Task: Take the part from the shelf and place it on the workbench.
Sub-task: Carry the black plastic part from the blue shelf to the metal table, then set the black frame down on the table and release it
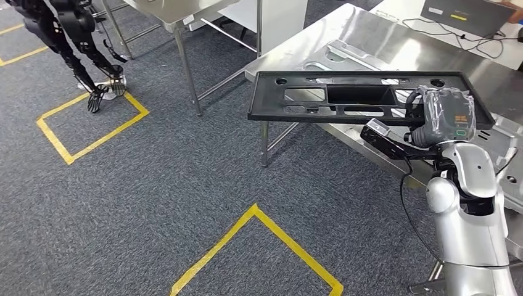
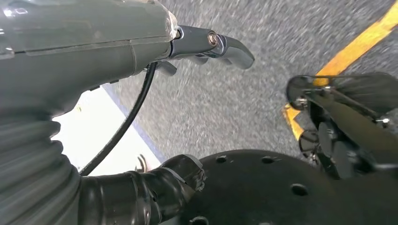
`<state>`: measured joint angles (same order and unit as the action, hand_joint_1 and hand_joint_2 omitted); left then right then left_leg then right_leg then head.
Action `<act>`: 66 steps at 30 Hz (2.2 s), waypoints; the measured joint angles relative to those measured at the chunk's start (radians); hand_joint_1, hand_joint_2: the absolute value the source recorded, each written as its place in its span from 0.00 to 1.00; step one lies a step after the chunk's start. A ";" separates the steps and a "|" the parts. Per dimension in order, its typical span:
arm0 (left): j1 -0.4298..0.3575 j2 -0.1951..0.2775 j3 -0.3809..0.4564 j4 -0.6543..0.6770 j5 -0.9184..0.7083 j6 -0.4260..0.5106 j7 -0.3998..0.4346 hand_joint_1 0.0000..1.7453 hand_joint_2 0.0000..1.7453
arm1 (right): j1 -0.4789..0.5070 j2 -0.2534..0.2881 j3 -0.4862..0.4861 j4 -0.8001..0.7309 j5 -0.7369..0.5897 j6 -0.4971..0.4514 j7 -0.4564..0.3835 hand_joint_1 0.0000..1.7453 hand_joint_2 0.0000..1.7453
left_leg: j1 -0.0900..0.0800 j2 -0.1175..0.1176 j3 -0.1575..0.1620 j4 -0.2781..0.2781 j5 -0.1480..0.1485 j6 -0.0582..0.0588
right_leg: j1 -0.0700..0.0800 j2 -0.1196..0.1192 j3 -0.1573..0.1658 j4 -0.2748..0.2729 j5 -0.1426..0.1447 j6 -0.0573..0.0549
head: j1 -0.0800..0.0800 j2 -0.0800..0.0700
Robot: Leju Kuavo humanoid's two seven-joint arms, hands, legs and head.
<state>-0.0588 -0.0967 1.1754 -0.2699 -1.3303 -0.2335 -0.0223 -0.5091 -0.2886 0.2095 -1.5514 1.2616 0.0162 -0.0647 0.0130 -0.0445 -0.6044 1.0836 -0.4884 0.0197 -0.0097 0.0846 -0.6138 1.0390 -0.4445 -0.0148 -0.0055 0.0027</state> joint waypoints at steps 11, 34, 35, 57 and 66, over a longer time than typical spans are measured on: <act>-0.004 -0.003 0.005 -0.006 -0.001 0.001 0.004 0.00 1.00 | 0.011 0.036 -0.046 0.007 -0.014 0.005 0.019 1.00 1.00 | 0.000 0.075 0.033 -0.071 0.018 0.031 | -0.010 -0.082 -0.138 0.267 -0.116 0.055 | 0.007 0.000; -0.012 0.013 0.030 -0.008 0.002 -0.012 0.040 0.00 1.00 | 0.001 0.183 -0.062 0.044 0.058 0.004 0.047 1.00 1.00 | -0.005 0.002 0.007 -0.046 0.023 0.014 | -0.001 0.022 -0.005 0.003 -0.003 0.013 | 0.006 0.000; -0.015 0.014 0.030 -0.008 0.002 -0.012 0.040 0.00 1.00 | 0.002 0.185 -0.061 0.044 0.064 0.000 0.047 1.00 1.00 | -0.005 0.006 0.010 -0.051 0.026 0.019 | -0.002 0.014 -0.006 0.005 -0.005 0.019 | 0.005 0.000; -0.009 0.017 0.032 -0.008 -0.004 -0.011 0.040 0.00 1.00 | 0.004 0.205 -0.059 0.054 0.083 -0.011 0.044 1.00 1.00 | -0.006 0.046 0.035 -0.077 0.023 0.016 | -0.002 -0.085 0.000 -0.013 0.003 0.025 | 0.009 0.000; -0.009 0.018 0.032 -0.008 -0.008 -0.013 0.033 0.00 1.00 | 0.001 0.204 -0.059 0.053 0.084 -0.012 0.039 1.00 1.00 | 0.005 0.052 0.058 -0.117 0.043 0.026 | -0.004 -0.085 -0.002 0.002 -0.011 0.034 | 0.009 0.000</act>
<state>-0.0675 -0.0787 1.2074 -0.2777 -1.3386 -0.2466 0.0104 -0.5078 -0.0845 0.1507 -1.4984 1.3454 0.0039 -0.0255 0.0176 0.0075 -0.5461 0.9665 -0.4458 0.0452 -0.0134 0.0000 -0.6154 1.0415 -0.4554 0.0197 0.0037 0.0027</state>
